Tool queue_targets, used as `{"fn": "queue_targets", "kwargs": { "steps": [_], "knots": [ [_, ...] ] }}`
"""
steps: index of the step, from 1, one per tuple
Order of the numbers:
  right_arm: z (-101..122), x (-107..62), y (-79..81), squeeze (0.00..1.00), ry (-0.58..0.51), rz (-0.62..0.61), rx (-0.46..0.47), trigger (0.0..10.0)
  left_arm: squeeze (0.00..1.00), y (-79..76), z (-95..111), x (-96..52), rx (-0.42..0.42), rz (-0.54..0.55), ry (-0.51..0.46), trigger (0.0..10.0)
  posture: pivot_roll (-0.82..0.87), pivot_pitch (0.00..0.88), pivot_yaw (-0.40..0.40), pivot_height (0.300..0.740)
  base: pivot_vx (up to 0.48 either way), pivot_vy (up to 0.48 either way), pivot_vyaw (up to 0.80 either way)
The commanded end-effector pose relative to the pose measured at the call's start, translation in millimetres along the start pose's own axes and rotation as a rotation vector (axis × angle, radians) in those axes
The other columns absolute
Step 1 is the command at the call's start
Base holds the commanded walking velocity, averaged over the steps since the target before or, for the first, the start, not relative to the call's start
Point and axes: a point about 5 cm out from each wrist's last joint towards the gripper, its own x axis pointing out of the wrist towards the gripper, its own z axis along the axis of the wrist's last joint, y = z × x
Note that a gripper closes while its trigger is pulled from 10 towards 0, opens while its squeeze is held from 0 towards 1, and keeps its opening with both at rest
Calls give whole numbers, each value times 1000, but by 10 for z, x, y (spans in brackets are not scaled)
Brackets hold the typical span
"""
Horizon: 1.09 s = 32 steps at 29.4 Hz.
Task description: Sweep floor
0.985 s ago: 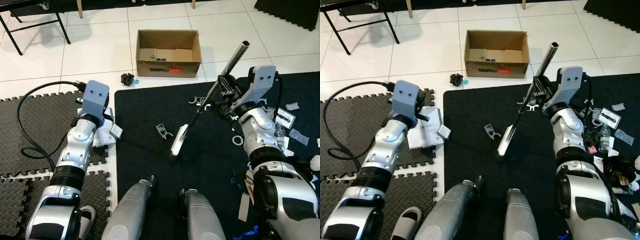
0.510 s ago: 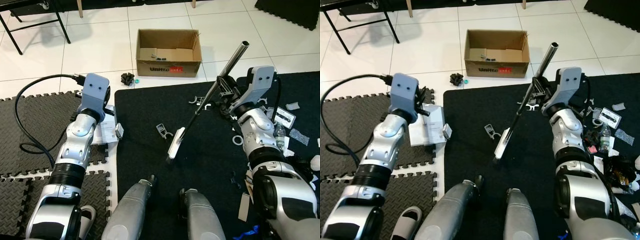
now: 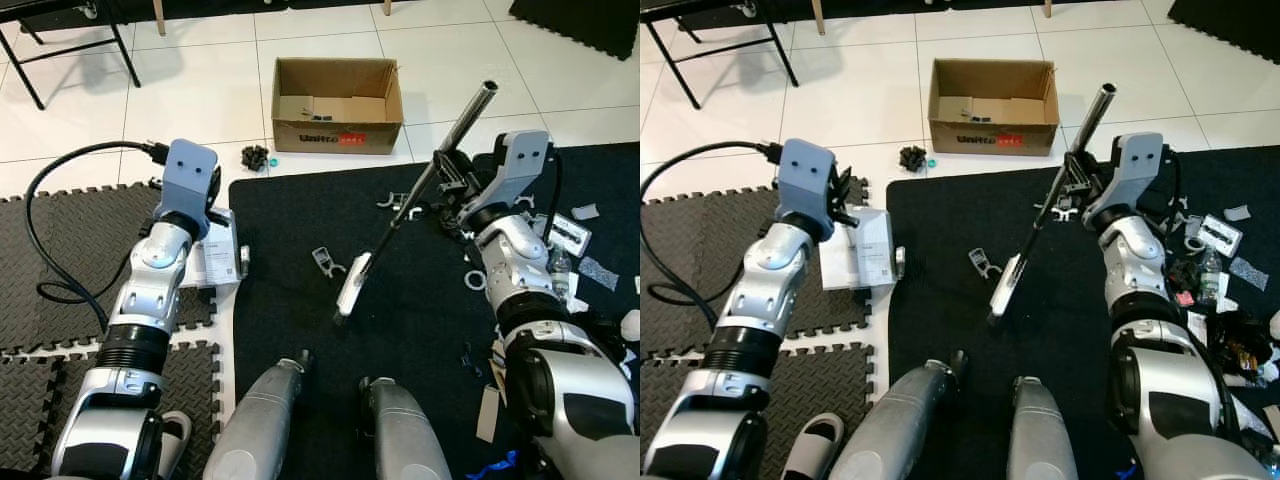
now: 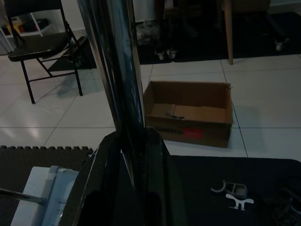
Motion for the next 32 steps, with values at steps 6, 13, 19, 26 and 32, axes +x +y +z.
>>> {"fn": "queue_targets", "kwargs": {
  "steps": [6,13,19,26,32],
  "knots": [
    [8,11,11,0,-10,3,7,10000,0,-101,218,12,-84,-83,-98,10000,61,216,19,740,0,0,0],
    [-6,17,30,0,-8,5,11,10000,0,-91,275,-7,-77,-95,-116,10000,65,214,20,740,0,0,0],
    [-3,33,46,0,-8,9,14,10000,0,-97,182,-19,-71,-81,-79,10000,62,217,20,740,0,0,0],
    [-31,60,126,0,-7,27,18,10000,0,-71,78,-31,-45,-53,-21,10000,61,224,23,740,0,0,0],
    [-65,102,243,0,-7,53,37,10000,0,-52,14,-60,-26,-32,8,10000,69,229,26,740,0,0,0]
  ]
}}
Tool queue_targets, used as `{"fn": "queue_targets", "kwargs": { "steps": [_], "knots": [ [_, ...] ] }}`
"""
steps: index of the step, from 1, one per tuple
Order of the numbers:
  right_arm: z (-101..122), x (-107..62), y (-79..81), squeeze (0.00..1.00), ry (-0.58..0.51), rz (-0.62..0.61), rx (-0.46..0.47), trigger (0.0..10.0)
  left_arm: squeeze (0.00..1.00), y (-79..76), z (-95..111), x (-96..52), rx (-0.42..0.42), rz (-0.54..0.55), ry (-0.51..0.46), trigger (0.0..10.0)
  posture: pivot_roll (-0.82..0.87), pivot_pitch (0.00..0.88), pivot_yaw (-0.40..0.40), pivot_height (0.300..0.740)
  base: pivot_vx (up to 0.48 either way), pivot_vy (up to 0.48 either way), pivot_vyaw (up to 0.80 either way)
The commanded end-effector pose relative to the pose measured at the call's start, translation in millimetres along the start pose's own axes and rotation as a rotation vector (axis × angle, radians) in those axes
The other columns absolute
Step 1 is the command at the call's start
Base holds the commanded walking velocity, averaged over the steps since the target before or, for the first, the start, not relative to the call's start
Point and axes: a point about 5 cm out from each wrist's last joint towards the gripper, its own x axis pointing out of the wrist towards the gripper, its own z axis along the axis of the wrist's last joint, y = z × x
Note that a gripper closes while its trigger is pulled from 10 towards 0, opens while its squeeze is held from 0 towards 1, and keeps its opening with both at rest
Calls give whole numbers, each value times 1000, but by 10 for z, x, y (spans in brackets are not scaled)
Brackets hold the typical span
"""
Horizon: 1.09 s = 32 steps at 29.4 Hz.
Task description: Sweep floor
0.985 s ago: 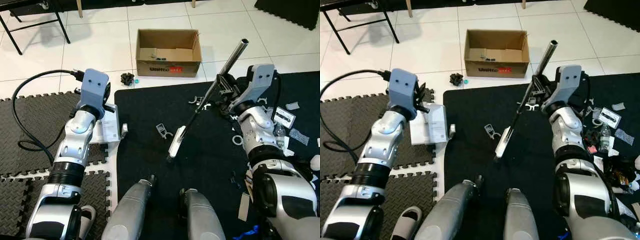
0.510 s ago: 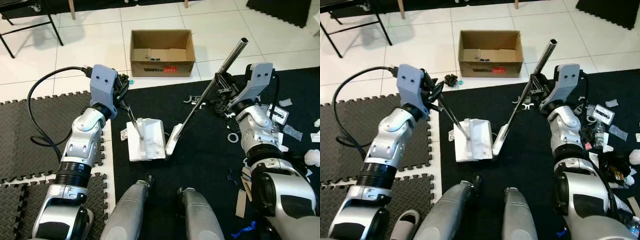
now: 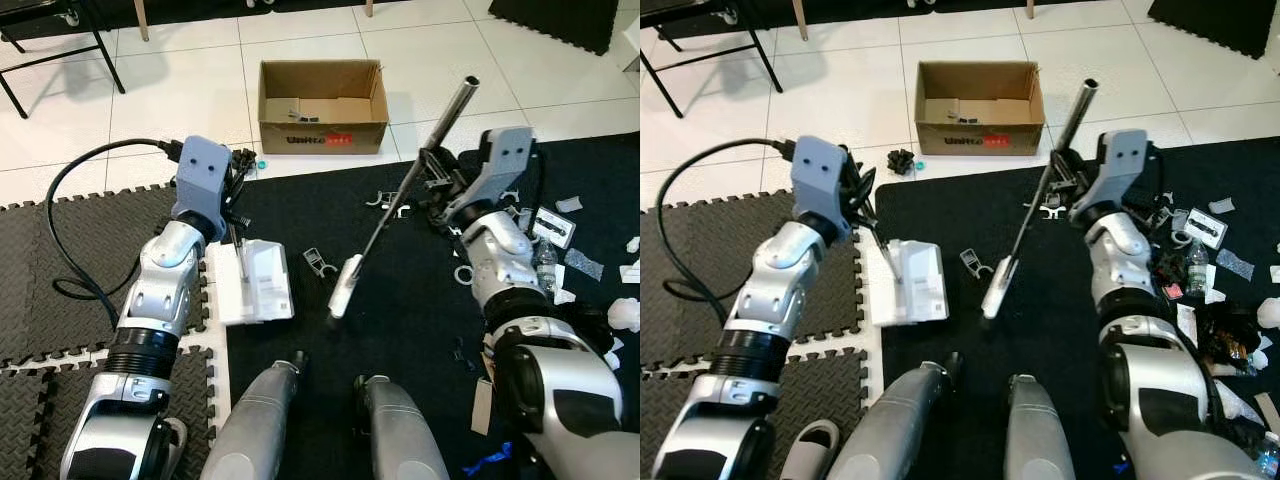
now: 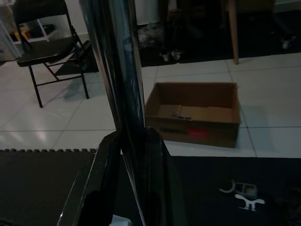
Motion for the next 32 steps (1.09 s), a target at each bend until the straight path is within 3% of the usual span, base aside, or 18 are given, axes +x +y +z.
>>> {"fn": "queue_targets", "kwargs": {
  "steps": [1,12,18,22,32],
  "knots": [
    [-9,26,53,0,-13,11,10,10000,0,64,-24,-47,41,20,8,10000,72,230,27,740,0,0,0],
    [-23,151,307,0,-70,45,193,10000,0,161,-85,-109,52,62,34,10000,93,213,29,740,0,0,0],
    [24,183,347,0,-90,55,171,10000,0,211,-17,-100,44,90,4,10000,89,201,20,740,0,0,0],
    [220,258,339,0,-153,64,130,10000,0,161,131,-29,6,87,-76,10000,65,185,11,740,0,0,0],
    [286,247,246,0,-161,51,113,10000,0,73,170,70,-31,81,-102,10000,28,162,-5,740,0,0,0]
  ]
}}
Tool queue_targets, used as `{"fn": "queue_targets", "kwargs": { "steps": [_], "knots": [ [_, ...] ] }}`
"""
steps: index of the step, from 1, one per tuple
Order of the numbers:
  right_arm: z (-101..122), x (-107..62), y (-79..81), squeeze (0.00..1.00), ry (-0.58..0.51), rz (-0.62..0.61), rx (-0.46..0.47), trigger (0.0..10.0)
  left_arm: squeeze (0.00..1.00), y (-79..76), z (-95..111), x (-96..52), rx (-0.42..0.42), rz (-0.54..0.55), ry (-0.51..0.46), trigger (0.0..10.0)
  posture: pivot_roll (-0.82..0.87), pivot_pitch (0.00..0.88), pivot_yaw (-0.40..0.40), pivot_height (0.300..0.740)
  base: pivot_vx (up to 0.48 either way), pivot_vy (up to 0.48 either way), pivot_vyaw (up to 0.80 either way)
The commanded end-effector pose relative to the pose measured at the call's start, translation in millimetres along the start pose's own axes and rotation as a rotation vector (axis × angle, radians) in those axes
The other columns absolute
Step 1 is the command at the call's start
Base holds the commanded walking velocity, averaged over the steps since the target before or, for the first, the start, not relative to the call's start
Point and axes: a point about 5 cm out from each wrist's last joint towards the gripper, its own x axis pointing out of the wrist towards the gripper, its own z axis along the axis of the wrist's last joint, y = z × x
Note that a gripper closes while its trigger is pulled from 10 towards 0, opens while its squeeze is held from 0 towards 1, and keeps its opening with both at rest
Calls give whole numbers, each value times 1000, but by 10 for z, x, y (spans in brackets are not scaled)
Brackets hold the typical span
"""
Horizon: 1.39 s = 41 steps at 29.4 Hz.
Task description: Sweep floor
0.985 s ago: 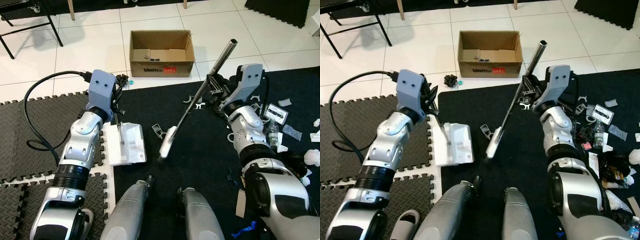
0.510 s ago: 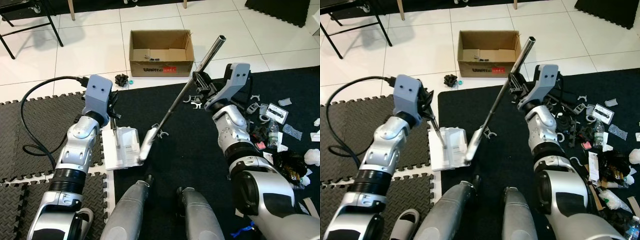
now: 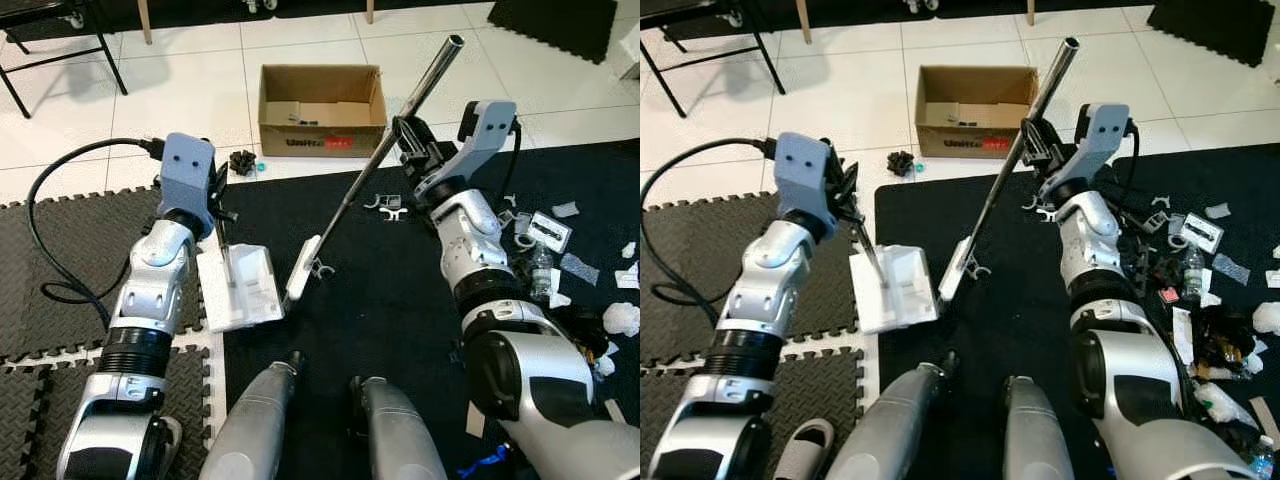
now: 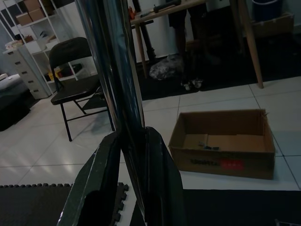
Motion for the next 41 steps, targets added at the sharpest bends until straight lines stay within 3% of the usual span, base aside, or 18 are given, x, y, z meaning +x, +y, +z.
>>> {"fn": "queue_targets", "kwargs": {
  "steps": [1,17,27,41],
  "knots": [
    [62,9,-14,0,-33,1,-4,10000,0,-28,85,26,-5,1,-57,10000,28,162,-5,740,0,0,0],
    [115,0,-63,0,-54,-27,-35,10000,0,-134,207,192,-14,-38,-98,10000,8,102,29,740,0,0,0],
    [102,-27,-82,0,-49,-35,-45,10000,0,-281,182,192,-62,-50,-108,10000,-1,97,27,740,0,0,0],
    [63,-15,-54,0,-33,-27,-38,10000,0,-272,200,192,-59,-32,-129,10000,9,104,19,740,0,0,0]
  ]
}}
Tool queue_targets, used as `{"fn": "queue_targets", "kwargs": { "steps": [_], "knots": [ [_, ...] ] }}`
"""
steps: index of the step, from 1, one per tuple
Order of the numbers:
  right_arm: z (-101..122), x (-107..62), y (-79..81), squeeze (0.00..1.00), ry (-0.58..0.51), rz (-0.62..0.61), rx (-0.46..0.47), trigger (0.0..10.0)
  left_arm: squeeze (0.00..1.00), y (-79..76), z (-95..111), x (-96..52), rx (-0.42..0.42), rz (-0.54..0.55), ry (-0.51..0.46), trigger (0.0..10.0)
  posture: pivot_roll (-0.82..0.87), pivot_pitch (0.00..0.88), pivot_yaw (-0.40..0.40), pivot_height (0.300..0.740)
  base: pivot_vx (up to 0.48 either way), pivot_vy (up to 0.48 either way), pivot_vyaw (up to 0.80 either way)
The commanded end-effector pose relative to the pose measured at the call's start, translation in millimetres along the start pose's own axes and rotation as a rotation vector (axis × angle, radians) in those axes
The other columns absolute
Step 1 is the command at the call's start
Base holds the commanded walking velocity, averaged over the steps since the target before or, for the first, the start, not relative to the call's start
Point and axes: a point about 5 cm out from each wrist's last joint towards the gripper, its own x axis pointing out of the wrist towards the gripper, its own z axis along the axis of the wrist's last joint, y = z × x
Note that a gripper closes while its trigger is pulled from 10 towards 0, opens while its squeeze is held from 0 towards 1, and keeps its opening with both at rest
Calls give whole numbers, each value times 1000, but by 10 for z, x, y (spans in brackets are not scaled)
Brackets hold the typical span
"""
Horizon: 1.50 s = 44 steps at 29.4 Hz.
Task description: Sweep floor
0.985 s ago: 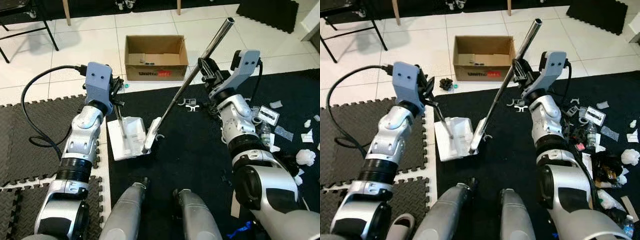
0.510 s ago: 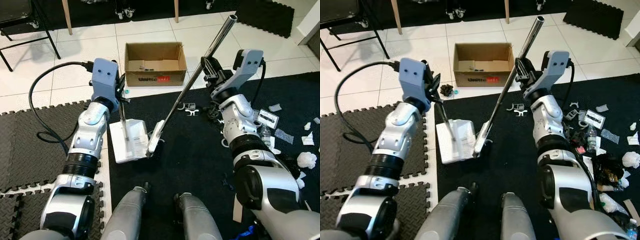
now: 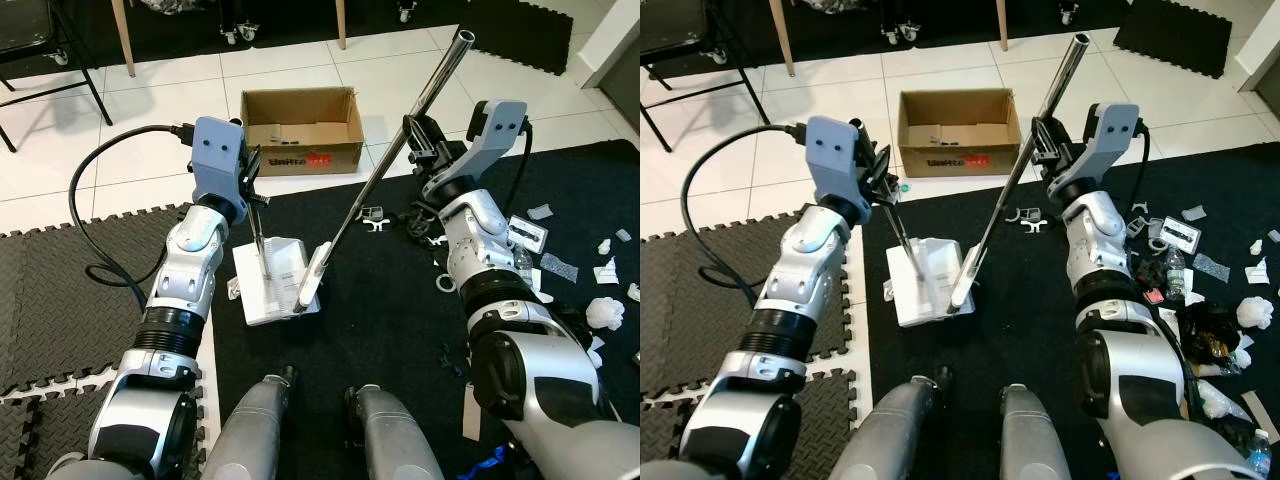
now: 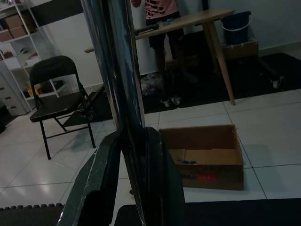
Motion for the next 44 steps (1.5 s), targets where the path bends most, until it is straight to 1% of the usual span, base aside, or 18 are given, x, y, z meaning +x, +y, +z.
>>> {"fn": "queue_targets", "kwargs": {
  "steps": [1,14,18,24,28,29,34,37,38,42,44],
  "knots": [
    [34,7,5,0,-24,7,-12,10000,0,-16,73,13,13,-1,-55,10000,9,104,19,740,0,0,0],
    [18,-6,-12,0,-14,1,-10,10000,0,-16,53,10,17,-2,-48,10000,11,109,17,740,0,0,0],
    [-7,-13,-9,0,-6,-1,-9,10000,0,5,-6,-14,22,5,-33,10000,12,108,18,740,0,0,0],
    [-69,-64,-60,0,23,-27,-11,10000,0,53,-102,-59,30,21,-2,10000,15,104,16,740,0,0,0],
    [-162,-153,-133,0,62,-66,-13,10000,0,77,-199,-115,41,27,29,10000,17,96,18,740,0,0,0],
    [-162,-153,-133,0,62,-66,-13,10000,0,77,-199,-115,41,27,29,10000,17,96,18,740,0,0,0],
    [-305,-294,-216,0,116,-121,-5,10000,0,121,-402,-229,37,48,84,10000,16,83,20,740,0,0,0],
    [-346,-328,-229,0,133,-132,-4,10000,0,127,-458,-262,34,52,97,10000,17,72,24,740,0,0,0],
    [-389,-360,-233,0,148,-140,-1,10000,0,130,-537,-307,31,61,121,10000,19,66,24,740,0,0,0],
    [-426,-384,-228,0,160,-144,2,10000,0,118,-602,-353,29,58,134,10000,18,58,25,740,0,0,0],
    [-475,-425,-229,0,176,-151,3,10000,0,116,-695,-426,29,67,156,10000,17,45,26,740,0,0,0]
  ]
}}
